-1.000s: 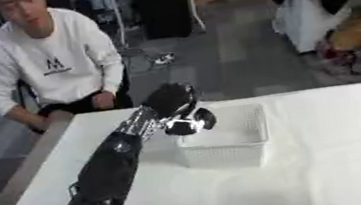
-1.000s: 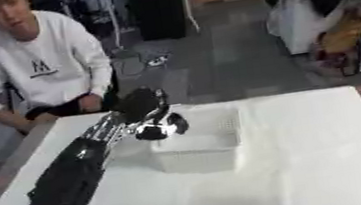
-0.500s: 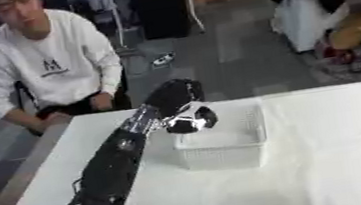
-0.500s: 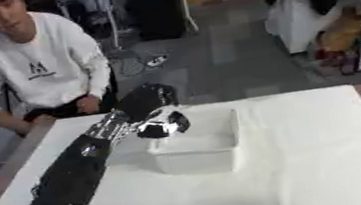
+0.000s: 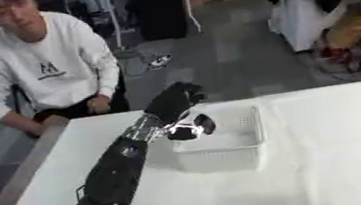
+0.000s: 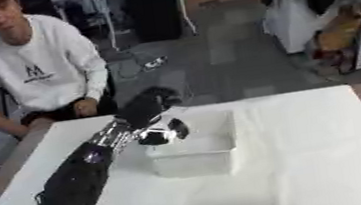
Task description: Pick up objects on the table and place them in the box.
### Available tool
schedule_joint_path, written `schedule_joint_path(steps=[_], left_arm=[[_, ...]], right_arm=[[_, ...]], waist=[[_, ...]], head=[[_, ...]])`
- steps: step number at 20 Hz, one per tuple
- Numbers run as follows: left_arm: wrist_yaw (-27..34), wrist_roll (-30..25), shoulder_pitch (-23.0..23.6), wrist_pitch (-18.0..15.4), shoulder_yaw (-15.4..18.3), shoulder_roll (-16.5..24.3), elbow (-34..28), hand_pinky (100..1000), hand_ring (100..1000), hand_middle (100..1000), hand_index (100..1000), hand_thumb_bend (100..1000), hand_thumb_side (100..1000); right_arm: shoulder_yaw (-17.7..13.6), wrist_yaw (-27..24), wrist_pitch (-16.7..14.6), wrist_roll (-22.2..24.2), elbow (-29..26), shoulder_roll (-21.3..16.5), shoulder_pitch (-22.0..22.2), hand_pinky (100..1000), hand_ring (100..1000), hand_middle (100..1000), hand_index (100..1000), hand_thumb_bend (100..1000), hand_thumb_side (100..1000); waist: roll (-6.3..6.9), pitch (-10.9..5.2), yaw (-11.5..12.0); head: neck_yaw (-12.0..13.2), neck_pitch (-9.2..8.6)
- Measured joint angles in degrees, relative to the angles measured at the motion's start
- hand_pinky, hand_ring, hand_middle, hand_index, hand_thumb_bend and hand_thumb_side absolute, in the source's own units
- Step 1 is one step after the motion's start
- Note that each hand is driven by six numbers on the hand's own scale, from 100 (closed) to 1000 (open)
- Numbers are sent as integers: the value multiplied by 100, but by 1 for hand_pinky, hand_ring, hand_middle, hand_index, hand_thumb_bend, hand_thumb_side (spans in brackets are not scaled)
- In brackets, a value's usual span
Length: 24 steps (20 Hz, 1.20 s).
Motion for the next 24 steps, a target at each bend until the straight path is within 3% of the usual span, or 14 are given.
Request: schedule_joint_path(steps=[4,6,9,13,16,17,22,24], left_arm=[[769,-451,0,197,65,-26,129,1000,1000,1000,1000,688,773],[1244,-746,0,317,88,-26,180,1000,1000,1000,1000,678,875],[1905,-1228,0,515,86,-26,203,1000,1000,1000,1000,681,944],[2410,-1809,0,752,52,-26,200,1000,1000,1000,1000,652,855],[2497,-2215,-2,818,7,-25,194,1000,1000,1000,1000,510,682],[2508,-2361,-4,819,-2,-25,195,1000,1000,1000,1000,409,648],[3037,-3219,-61,845,55,-24,224,1000,1000,1000,1000,100,563],[3437,-3511,-63,885,87,-22,225,1000,1000,1000,1000,100,519]], right_arm=[[-1,-3,6,6,-1,0,0,100,383,368,482,100,882],[-1,-6,13,13,-1,0,0,100,383,368,482,100,882],[-1,-9,16,16,-1,0,0,100,383,369,483,100,882],[-1,-25,16,16,-1,0,0,100,383,369,482,100,882],[-1,-32,17,17,-1,0,0,100,383,369,482,100,882],[-1,-34,17,17,-1,0,0,100,383,369,483,100,882],[0,-46,25,25,-1,2,0,100,383,369,482,100,881],[0,-48,26,26,-1,2,0,100,383,369,482,100,881]], waist=[[0,0,-1],[0,0,0],[0,0,4],[-2,-1,11],[-2,-1,11],[-2,-1,10],[-1,-1,-1],[-1,-3,-1]], head=[[0,0],[0,0],[0,0],[0,0],[0,0],[0,0],[-1,0],[-1,0]])
